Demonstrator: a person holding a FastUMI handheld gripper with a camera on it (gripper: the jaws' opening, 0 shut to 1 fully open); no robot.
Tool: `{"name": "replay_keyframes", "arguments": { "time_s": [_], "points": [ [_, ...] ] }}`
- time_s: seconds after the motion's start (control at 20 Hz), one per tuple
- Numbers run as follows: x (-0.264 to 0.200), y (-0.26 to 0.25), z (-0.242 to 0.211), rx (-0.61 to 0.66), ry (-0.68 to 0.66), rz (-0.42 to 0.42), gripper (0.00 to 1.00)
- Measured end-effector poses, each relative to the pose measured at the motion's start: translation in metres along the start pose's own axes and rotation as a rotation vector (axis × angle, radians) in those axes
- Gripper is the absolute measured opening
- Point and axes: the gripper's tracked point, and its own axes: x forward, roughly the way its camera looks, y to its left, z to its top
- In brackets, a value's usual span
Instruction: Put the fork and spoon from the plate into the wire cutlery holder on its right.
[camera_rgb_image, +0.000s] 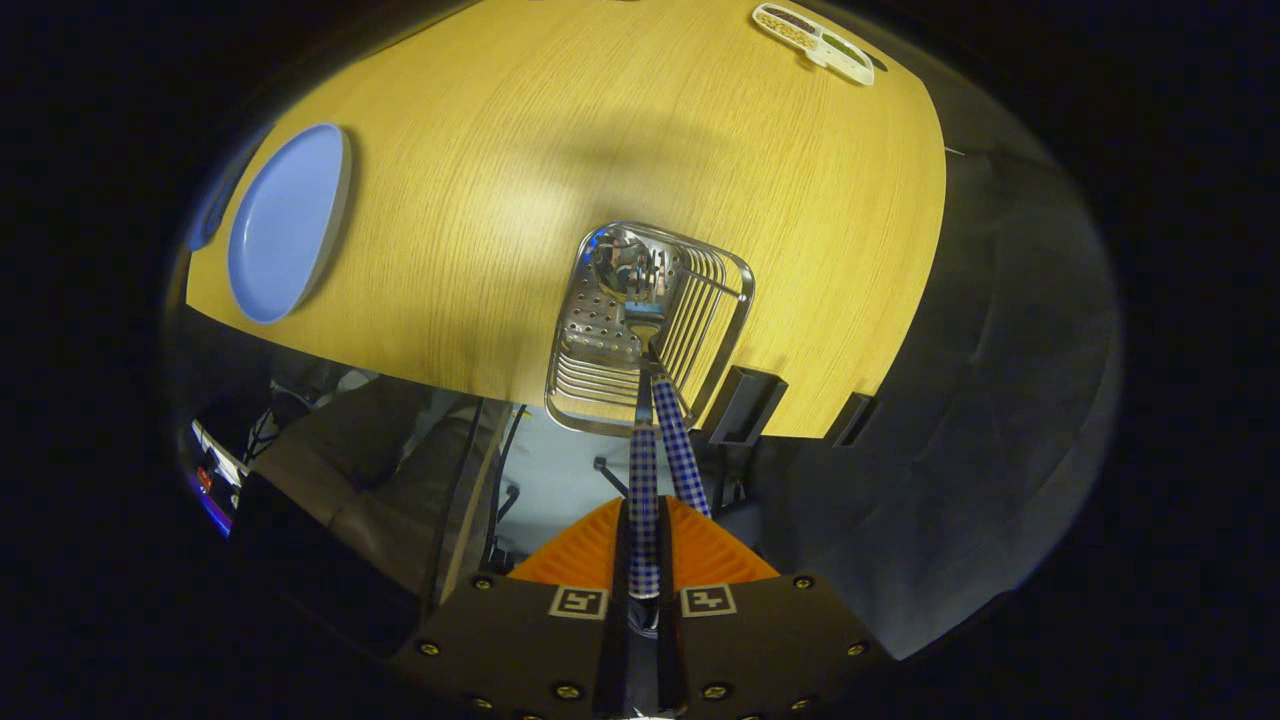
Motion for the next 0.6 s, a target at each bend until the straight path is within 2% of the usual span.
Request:
{"name": "replay_keyframes", "arguments": {
  "time_s": [0.1, 0.2, 0.25, 0.3, 0.45, 0.6],
  "points": [
    [-0.001, -0.002, -0.001, 0.004, -0.011, -0.012, 0.12],
    [-0.013, -0.003, 0.001, 0.011, -0.042, -0.010, 0.25],
    [-0.018, -0.006, 0.001, 0.017, -0.065, -0.017, 0.42],
    [-0.023, -0.006, 0.001, 0.021, -0.090, -0.019, 0.45],
    [-0.028, -0.004, -0.003, 0.052, -0.170, -0.019, 0.98],
    [-0.039, 0.004, -0.004, 0.067, -0.232, -0.004, 0.97]
  ]
}}
